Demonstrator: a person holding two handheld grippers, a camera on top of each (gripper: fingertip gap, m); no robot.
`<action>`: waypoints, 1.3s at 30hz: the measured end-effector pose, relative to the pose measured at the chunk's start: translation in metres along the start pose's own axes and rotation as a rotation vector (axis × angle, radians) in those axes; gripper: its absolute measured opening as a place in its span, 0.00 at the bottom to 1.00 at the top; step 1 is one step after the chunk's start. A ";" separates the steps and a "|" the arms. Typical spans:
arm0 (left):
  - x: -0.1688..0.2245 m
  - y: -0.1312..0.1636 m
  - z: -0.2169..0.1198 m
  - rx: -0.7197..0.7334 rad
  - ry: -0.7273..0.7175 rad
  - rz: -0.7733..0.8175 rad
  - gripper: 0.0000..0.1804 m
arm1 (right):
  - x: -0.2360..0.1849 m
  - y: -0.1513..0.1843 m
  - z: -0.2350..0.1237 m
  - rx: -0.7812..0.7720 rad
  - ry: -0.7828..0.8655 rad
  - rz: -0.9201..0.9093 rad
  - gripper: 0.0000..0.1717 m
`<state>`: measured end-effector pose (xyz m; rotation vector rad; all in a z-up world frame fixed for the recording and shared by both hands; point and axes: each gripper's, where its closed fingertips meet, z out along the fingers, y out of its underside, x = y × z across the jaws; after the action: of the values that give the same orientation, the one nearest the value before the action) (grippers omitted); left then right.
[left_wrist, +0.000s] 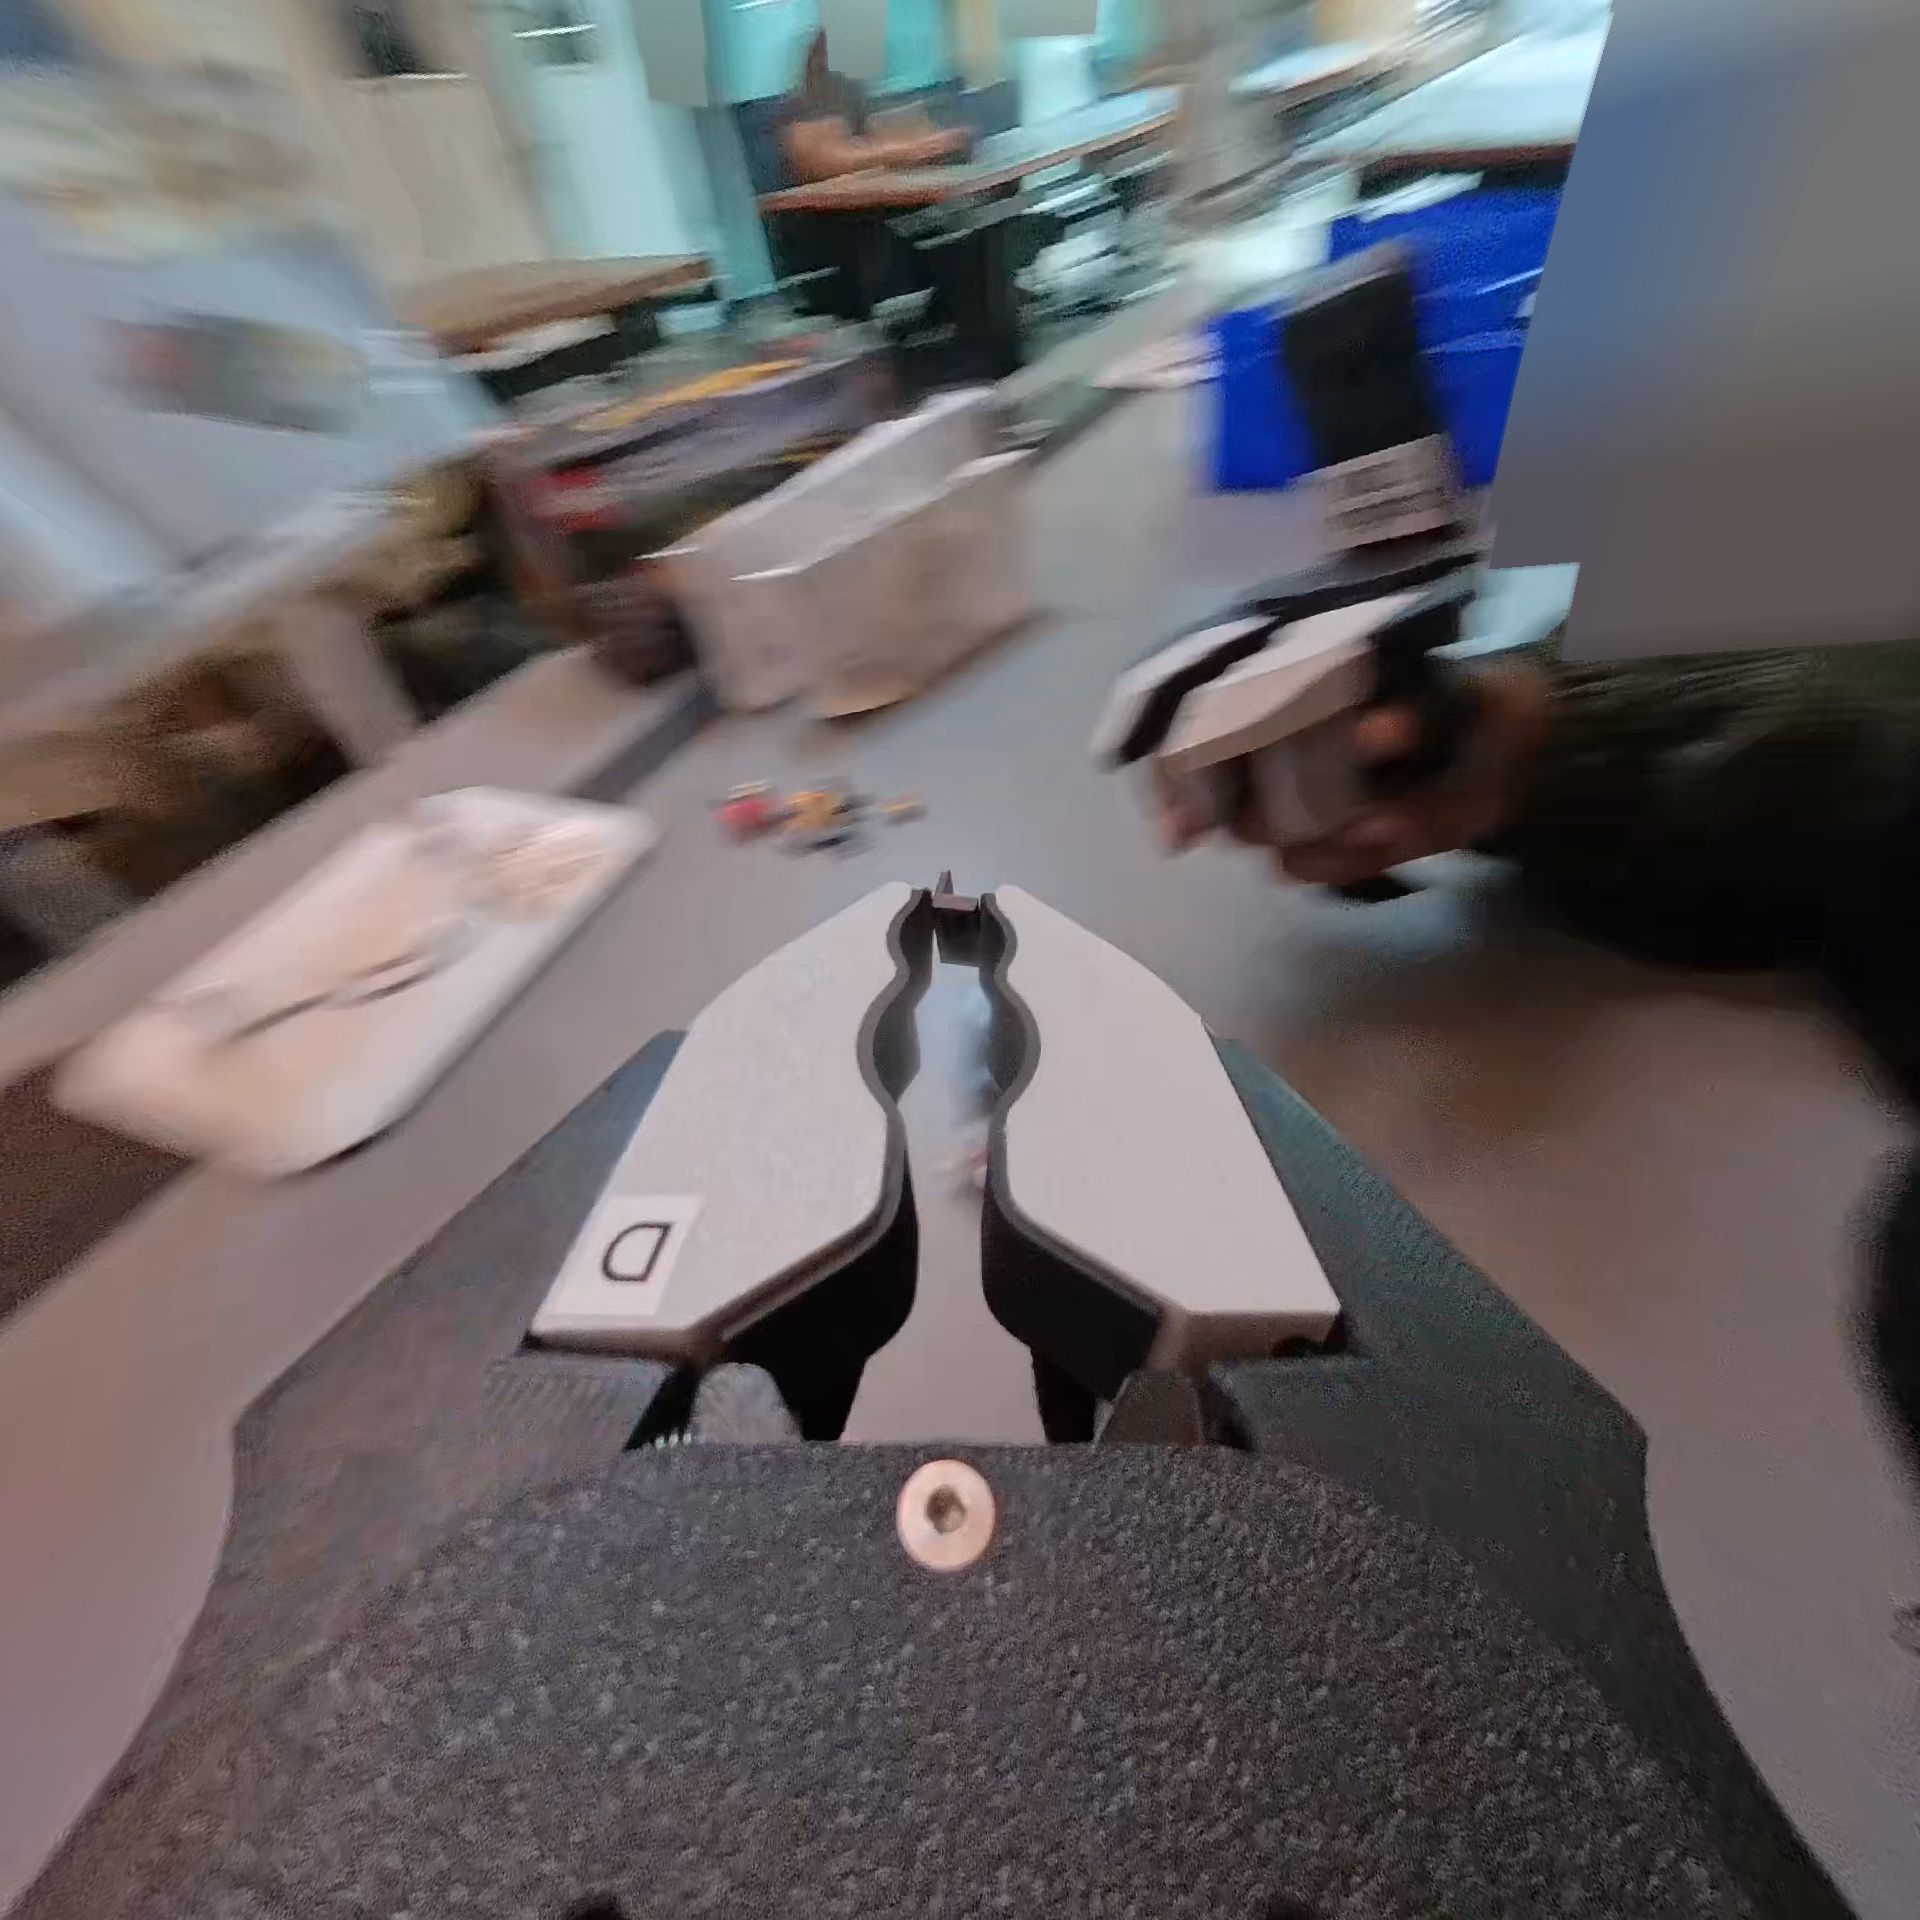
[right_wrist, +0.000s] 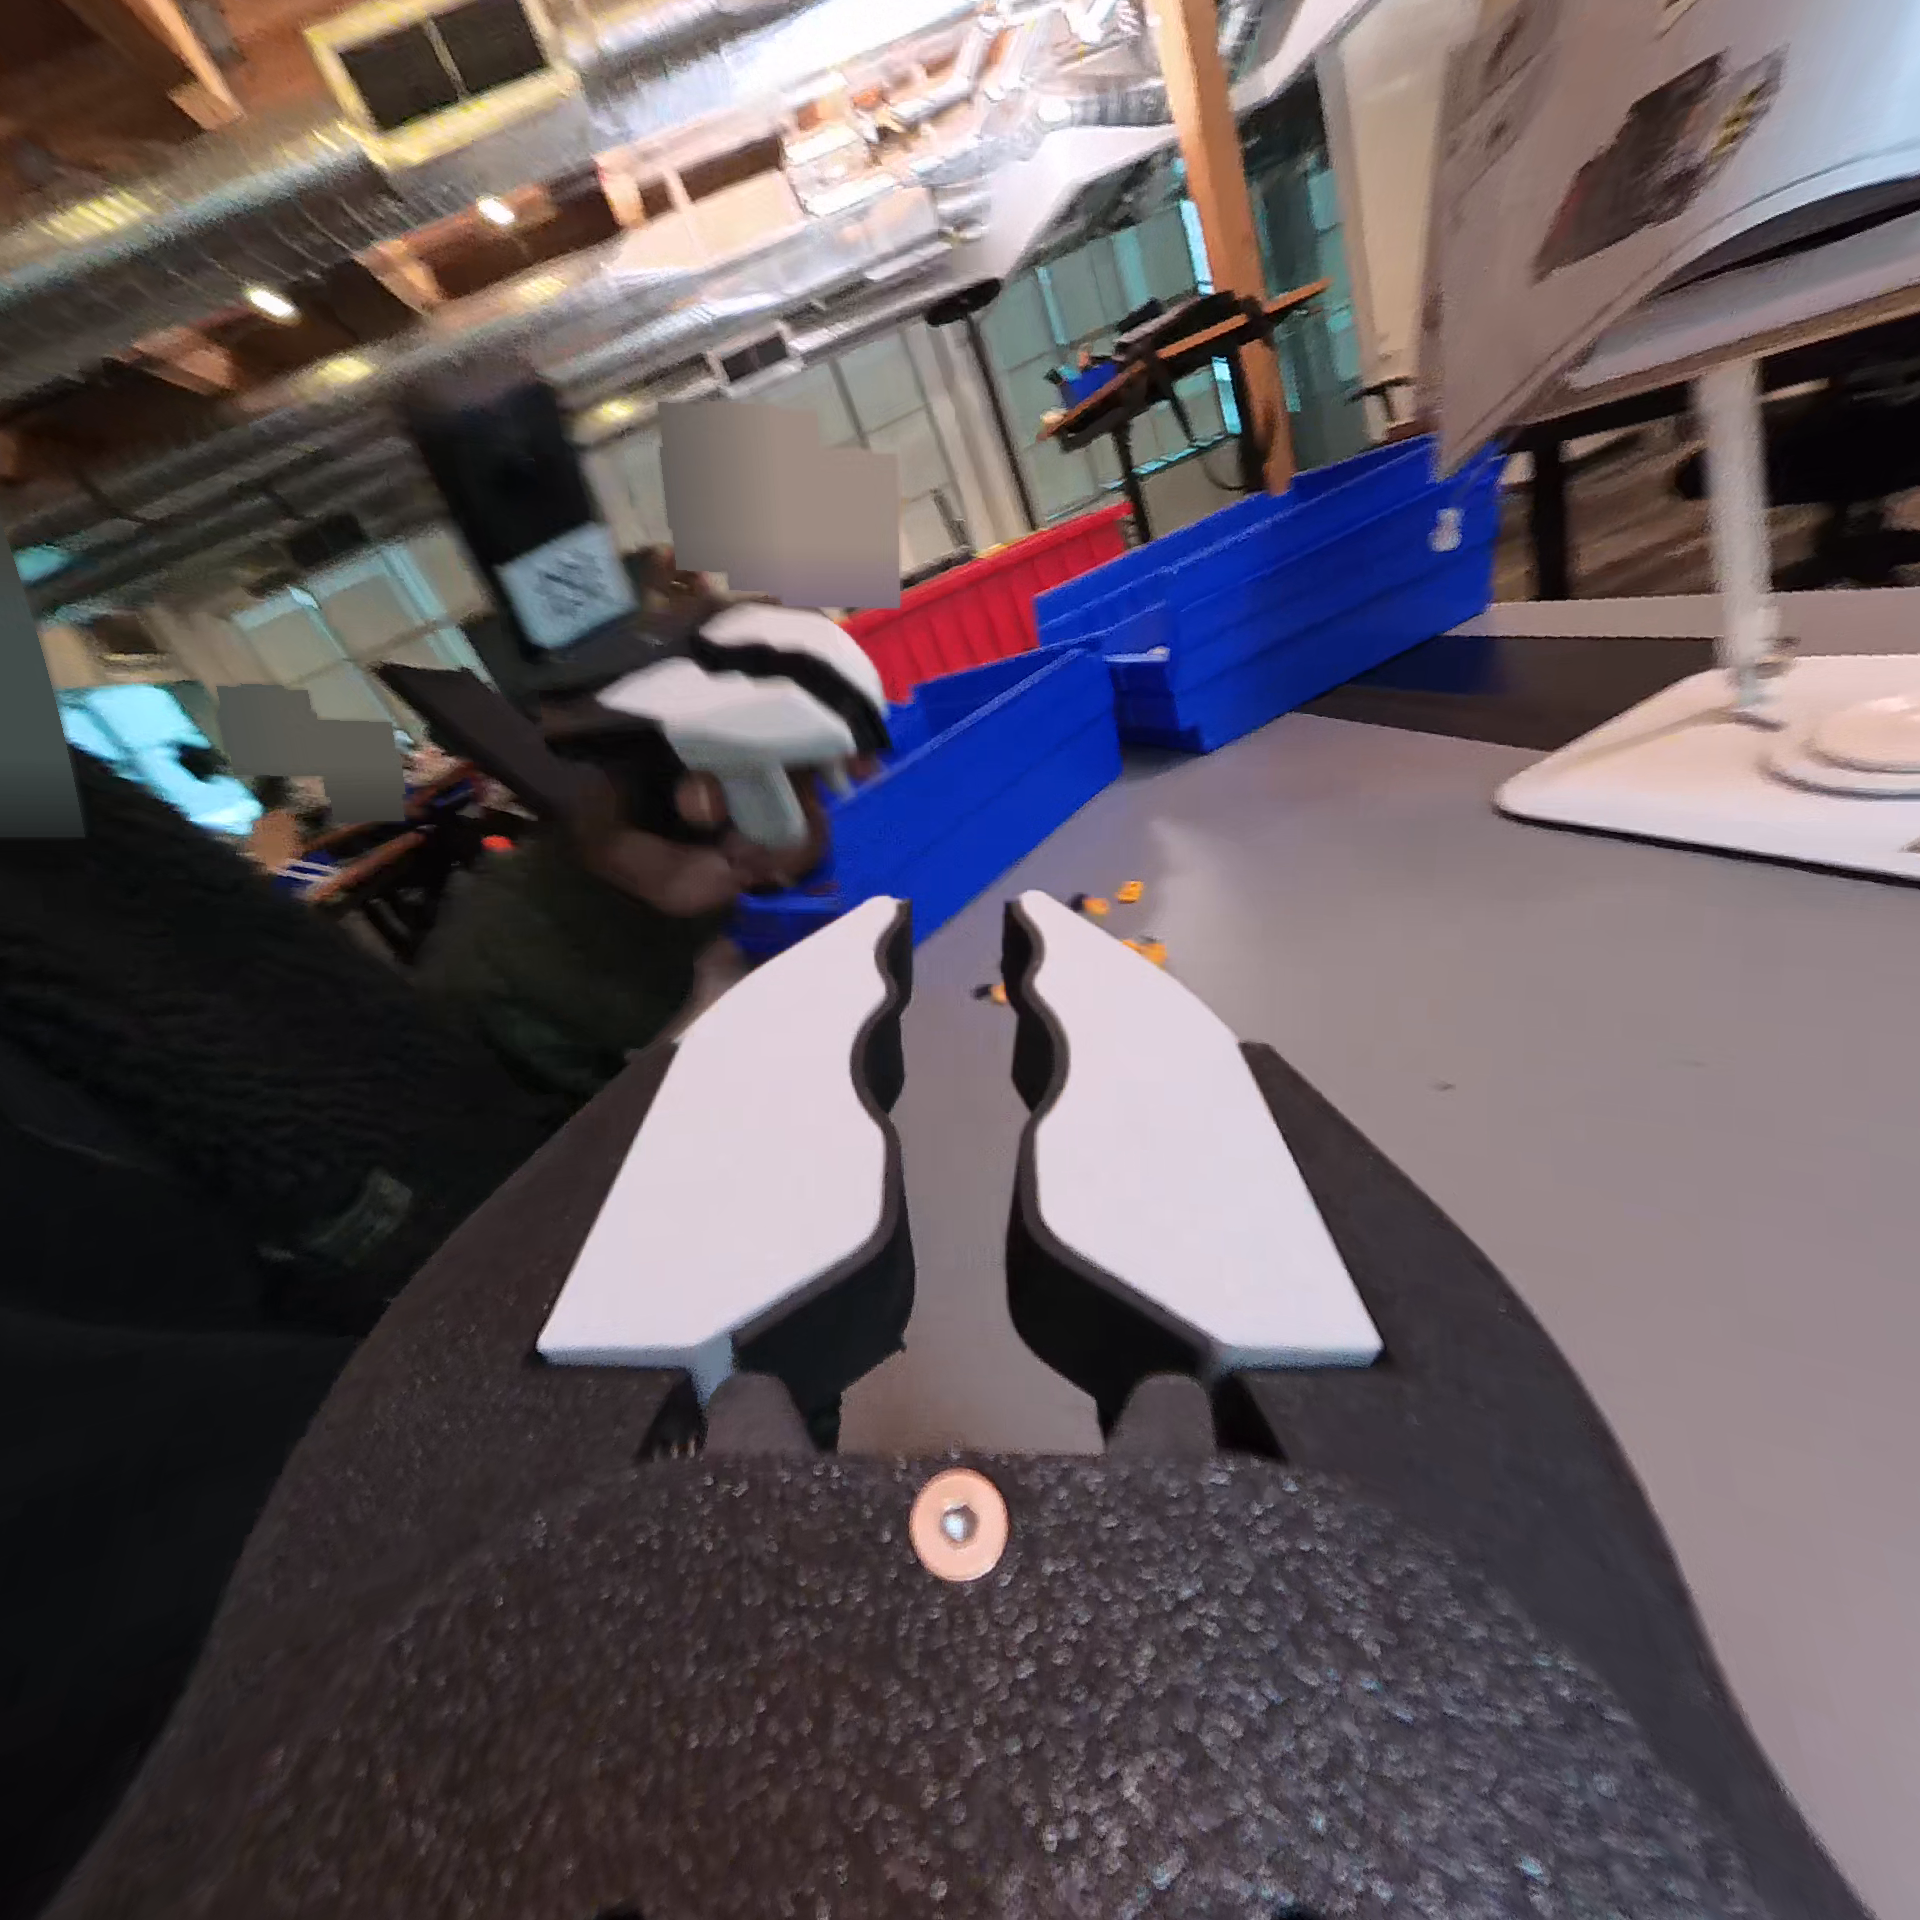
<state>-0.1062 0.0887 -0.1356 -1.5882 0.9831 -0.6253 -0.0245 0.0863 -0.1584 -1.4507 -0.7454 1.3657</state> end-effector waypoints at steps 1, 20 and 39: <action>-0.028 0.001 -0.027 -0.047 -0.185 0.028 0.04 | 0.008 -0.001 -0.004 -0.019 0.049 -0.038 0.12; -0.132 0.161 -0.224 -0.498 -0.919 -0.489 0.38 | 0.046 0.005 -0.016 -0.164 0.315 -0.290 0.23; -0.117 -0.025 -0.063 0.309 -0.458 -0.261 0.18 | 0.182 -0.135 0.172 -0.179 0.764 -0.988 0.60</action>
<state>-0.2112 0.1567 -0.0837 -1.4984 0.3250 -0.5259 -0.1338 0.3382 -0.0839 -1.2884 -0.8791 -0.0212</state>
